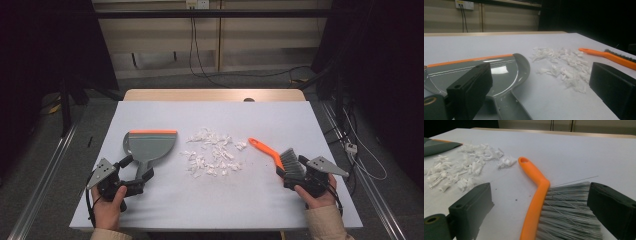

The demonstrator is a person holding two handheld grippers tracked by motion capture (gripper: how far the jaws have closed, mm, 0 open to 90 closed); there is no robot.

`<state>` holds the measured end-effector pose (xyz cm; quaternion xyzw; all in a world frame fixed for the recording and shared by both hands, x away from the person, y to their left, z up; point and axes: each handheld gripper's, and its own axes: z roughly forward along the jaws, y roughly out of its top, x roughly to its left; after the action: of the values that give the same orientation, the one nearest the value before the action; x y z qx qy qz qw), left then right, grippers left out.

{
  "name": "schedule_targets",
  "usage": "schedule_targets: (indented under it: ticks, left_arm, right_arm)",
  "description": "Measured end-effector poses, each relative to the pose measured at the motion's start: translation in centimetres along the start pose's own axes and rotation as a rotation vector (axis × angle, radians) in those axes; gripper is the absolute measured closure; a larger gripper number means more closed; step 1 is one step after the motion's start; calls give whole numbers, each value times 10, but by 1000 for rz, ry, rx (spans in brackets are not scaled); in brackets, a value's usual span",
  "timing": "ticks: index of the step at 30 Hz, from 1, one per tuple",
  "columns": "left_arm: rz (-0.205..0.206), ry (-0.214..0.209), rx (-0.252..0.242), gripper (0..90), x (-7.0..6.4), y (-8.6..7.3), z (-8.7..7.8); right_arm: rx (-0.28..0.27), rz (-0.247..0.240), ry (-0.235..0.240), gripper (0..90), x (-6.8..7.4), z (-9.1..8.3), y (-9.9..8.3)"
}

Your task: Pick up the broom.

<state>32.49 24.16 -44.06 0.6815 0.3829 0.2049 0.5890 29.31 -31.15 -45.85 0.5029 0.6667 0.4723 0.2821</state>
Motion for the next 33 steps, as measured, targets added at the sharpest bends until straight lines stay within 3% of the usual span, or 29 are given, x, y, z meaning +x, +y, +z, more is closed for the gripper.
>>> schedule_targets:
  ticks: [11,14,18,22,26,29,33]
  left_arm:
    - [26,-7,-21,40,-2,2,-1]
    - [25,-8,-30,40,-3,3,-1]
    - [28,-8,-22,40,-2,2,-1]
    - [38,-6,-25,39,-3,3,-3]
    - [37,-5,-18,39,-2,3,-4]
    - [38,-7,-21,39,-3,3,-4]
    - [39,-9,-21,39,-3,3,-4]
  right_arm:
    - [20,-31,-3,59,4,7,2]
    - [31,-55,-6,65,6,10,10]
    - [41,-45,1,75,6,15,18]
    - [100,-73,13,78,8,30,29]
    - [144,-70,17,89,8,43,39]
    - [202,-98,5,123,6,54,43]
    - [258,-97,6,166,0,63,46]
